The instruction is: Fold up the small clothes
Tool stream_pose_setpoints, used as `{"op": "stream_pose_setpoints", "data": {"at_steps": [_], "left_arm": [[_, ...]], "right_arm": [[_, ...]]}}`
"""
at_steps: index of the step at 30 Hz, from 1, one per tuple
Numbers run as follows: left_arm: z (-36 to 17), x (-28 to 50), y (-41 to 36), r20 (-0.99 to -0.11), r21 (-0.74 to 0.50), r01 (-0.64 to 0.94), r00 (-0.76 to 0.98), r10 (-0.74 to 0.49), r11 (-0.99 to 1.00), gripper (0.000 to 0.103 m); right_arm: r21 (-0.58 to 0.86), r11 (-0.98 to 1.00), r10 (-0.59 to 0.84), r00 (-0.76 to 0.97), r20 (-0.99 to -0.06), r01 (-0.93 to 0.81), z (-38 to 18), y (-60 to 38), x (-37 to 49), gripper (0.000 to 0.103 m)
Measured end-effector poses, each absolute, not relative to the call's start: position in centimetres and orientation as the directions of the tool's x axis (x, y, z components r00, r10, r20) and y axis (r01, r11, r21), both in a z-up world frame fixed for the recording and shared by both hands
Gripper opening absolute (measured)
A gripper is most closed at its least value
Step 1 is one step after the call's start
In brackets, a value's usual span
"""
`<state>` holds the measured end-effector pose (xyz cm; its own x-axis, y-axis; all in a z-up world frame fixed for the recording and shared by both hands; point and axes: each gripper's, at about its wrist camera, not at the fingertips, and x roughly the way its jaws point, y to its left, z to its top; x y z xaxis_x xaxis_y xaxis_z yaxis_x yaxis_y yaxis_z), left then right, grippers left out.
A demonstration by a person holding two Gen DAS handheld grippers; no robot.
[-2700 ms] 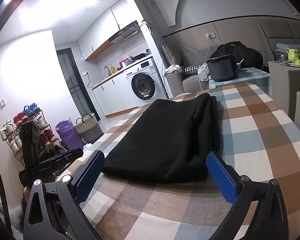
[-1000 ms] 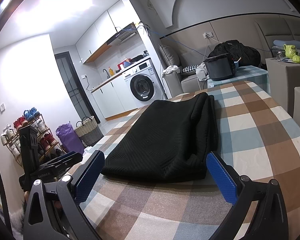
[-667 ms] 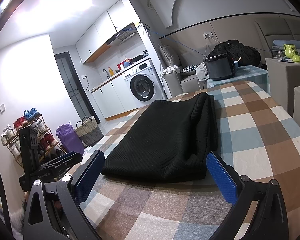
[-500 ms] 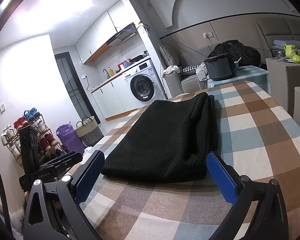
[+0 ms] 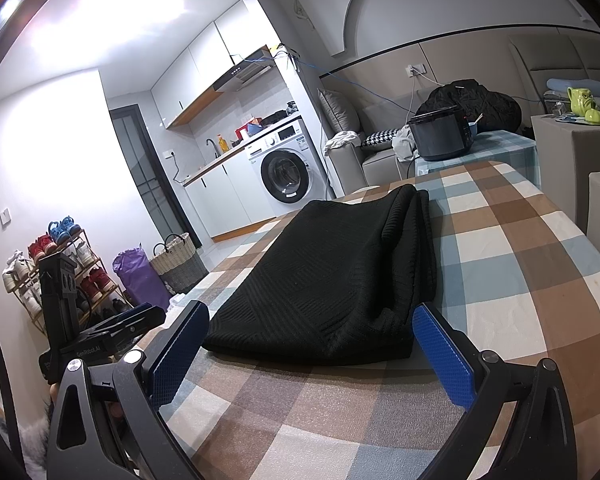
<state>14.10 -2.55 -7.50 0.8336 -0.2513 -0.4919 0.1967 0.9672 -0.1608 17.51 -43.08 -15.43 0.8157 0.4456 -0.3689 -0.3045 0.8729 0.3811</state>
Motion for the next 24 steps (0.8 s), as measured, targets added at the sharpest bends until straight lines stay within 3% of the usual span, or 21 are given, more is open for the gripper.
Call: {"op": "stream_pose_setpoints", "data": {"at_steps": [24], "left_arm": [[-7.57, 14.13, -2.55, -0.495, -0.164, 0.194, 0.832, -0.251, 0.967, 0.102]], "right_arm": [[0.385, 0.874, 0.441, 0.815, -0.375, -0.296, -15.5, -42.94, 17.36, 0.103]]}}
